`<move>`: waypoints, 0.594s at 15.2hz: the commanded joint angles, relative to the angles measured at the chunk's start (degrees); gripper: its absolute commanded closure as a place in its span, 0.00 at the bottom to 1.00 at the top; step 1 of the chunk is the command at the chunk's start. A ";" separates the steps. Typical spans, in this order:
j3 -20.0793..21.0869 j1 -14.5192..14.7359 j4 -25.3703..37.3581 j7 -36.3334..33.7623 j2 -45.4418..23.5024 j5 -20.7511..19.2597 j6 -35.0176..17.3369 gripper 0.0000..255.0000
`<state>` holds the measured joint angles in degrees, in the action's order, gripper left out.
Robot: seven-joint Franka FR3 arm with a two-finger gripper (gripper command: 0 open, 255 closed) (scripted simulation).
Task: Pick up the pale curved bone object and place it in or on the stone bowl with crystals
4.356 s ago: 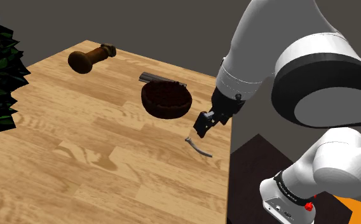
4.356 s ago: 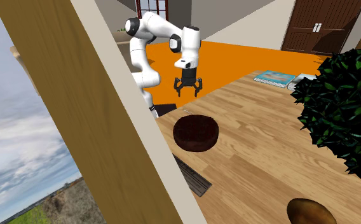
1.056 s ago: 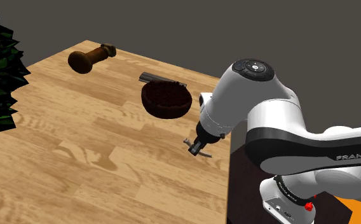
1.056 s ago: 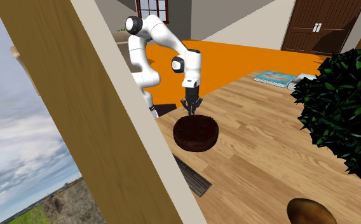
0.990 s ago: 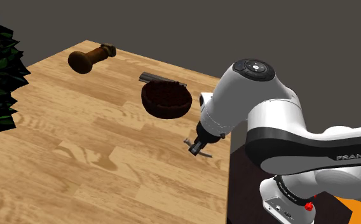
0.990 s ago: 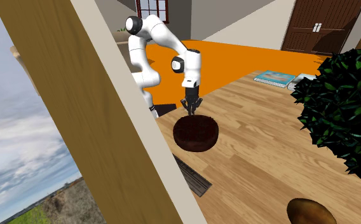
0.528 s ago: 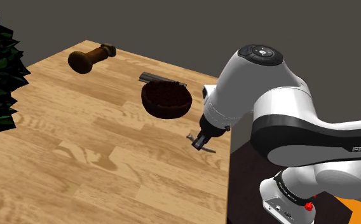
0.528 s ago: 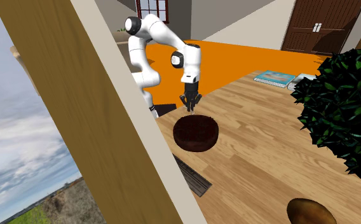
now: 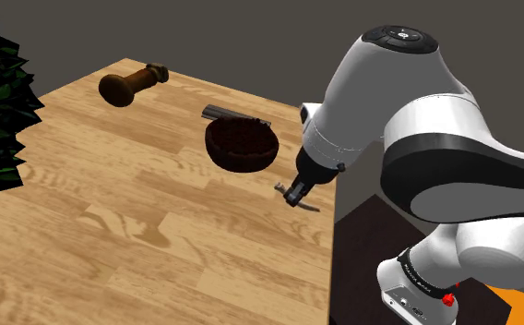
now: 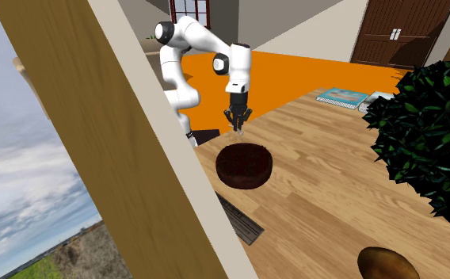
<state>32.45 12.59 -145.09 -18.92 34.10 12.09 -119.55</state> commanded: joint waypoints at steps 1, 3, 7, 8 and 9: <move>-0.41 -0.02 1.27 0.10 0.41 -0.17 1.69 1.00; -0.88 -0.04 2.49 0.26 0.84 -0.34 3.34 1.00; -1.73 -0.14 5.07 0.54 1.50 -0.71 6.56 1.00; -1.94 -0.18 5.73 0.60 1.63 -0.81 7.36 1.00; -2.13 -0.22 6.41 0.66 1.74 -0.91 8.14 1.00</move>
<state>30.60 12.32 -139.33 -18.36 35.47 11.23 -112.45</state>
